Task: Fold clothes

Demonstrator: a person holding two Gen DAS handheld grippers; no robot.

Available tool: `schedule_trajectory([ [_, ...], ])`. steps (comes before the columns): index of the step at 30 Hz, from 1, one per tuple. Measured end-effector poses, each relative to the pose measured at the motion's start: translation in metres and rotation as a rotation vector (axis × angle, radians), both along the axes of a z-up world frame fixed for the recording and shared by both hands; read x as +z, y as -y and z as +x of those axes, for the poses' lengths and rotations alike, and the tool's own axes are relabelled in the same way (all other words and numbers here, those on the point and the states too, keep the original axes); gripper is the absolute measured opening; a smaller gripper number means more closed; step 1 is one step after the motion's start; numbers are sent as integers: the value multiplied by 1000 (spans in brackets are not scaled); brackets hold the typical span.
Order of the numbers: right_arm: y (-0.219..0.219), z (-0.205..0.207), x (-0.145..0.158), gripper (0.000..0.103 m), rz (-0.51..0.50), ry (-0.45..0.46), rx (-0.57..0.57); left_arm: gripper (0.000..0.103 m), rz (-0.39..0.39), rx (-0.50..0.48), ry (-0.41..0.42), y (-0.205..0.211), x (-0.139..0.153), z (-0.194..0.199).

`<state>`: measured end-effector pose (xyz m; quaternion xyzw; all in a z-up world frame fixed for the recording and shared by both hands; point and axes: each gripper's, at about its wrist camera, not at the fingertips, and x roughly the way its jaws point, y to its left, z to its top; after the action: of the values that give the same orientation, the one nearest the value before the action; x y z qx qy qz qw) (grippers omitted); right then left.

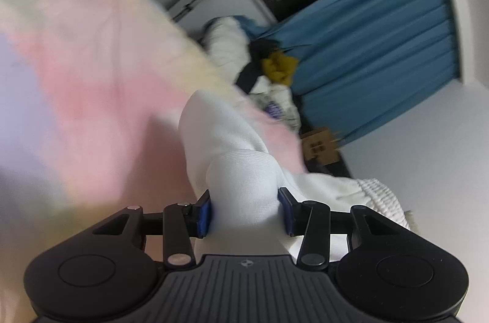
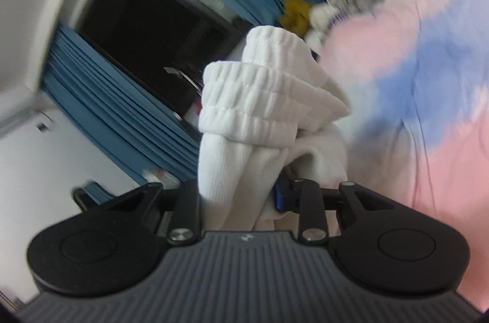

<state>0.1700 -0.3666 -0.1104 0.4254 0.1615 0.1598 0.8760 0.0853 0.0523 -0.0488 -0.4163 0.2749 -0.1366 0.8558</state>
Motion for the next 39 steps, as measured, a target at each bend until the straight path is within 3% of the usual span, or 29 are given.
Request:
schedule_trajectory([
  [5,56,-7,38,31,34,70,-71,46,53,-74,87,81,51,41],
  [9,124,-2,52,31,70,84,-181,46,78,-163,145,170,62,97],
  [15,226,16,30,31,12,29,-323,46,56,-289,110,303,12,194],
  [20,282,35,-32,31,-5,-103,-426,46,127,-393,11,373,-61,229],
  [25,294,41,-106,30,-29,-310,-411,49,249,-471,18,381,-104,228],
  [30,289,22,-137,35,37,-293,-403,59,424,-508,84,384,-124,216],
  [34,287,11,-133,47,57,-318,-427,64,497,-522,103,382,-104,191],
  [36,284,0,-123,52,47,-346,-446,74,523,-522,109,378,-85,176],
  [39,280,-22,-104,54,15,-370,-465,78,574,-524,145,371,-52,147],
])
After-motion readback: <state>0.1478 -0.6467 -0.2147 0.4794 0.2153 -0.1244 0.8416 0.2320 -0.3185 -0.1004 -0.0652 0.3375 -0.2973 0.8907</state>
